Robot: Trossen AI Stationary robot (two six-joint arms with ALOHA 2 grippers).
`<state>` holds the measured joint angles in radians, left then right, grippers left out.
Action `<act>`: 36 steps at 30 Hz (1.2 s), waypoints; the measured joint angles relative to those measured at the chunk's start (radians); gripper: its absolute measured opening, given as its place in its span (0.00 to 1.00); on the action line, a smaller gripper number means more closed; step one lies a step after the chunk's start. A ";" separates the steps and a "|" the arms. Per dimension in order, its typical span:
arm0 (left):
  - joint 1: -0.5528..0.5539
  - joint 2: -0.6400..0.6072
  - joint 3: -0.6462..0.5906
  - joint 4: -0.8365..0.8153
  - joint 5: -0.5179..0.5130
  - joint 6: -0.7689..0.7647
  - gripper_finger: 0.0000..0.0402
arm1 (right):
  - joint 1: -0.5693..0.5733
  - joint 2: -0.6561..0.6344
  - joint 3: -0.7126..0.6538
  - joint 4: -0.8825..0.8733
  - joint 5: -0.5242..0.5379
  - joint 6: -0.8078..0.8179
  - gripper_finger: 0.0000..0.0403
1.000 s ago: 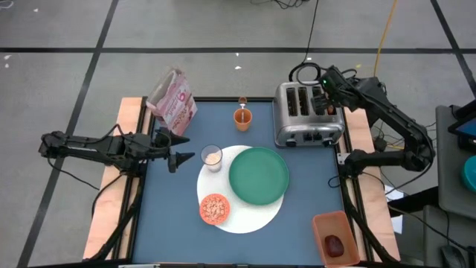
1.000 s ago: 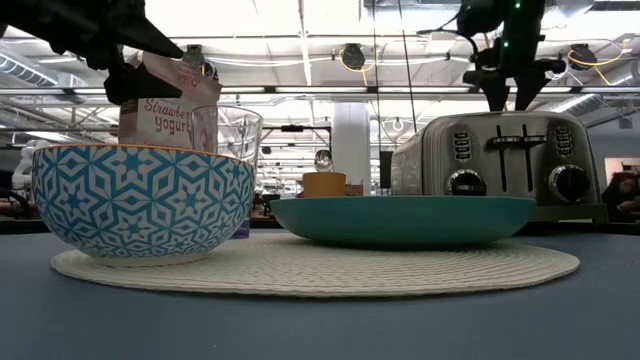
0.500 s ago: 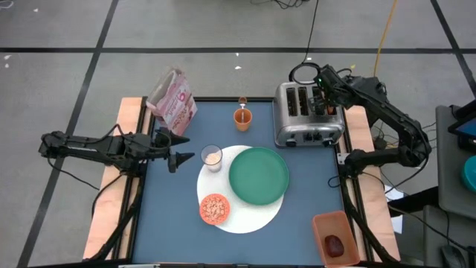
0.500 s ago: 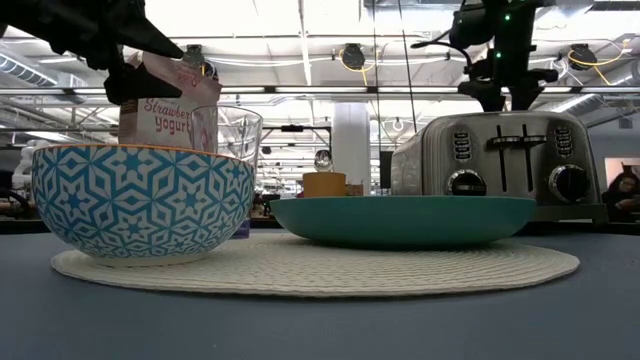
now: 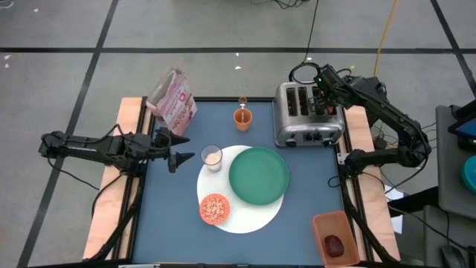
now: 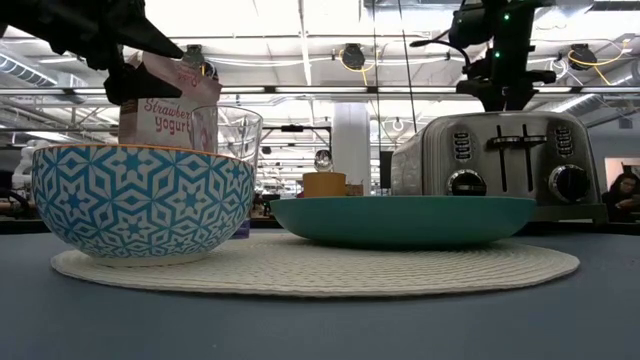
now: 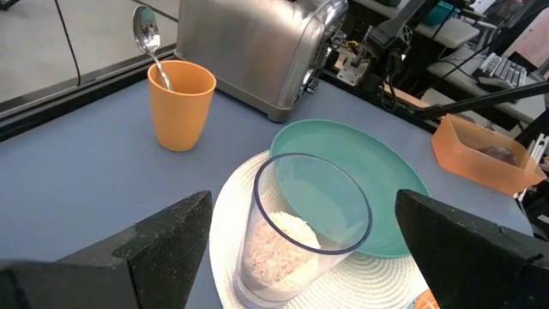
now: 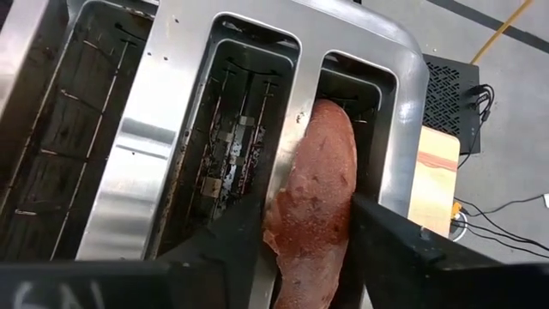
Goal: Arrange a breakfast setting
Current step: Put the toasted bagel on the green plate
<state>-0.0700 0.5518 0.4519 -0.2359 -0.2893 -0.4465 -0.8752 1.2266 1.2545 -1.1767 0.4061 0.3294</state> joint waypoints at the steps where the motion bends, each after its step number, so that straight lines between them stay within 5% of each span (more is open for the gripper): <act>1: 0.000 0.000 0.000 0.000 0.000 0.000 0.92 | 0.000 0.000 0.000 0.000 0.000 0.000 0.39; 36: 0.000 0.000 0.000 0.000 0.000 -0.003 0.92 | -0.012 -0.001 0.000 0.087 0.039 0.077 0.38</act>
<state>-0.0700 0.5514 0.4519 -0.2359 -0.2893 -0.4492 -0.8869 1.2259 1.2549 -1.0894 0.4446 0.4065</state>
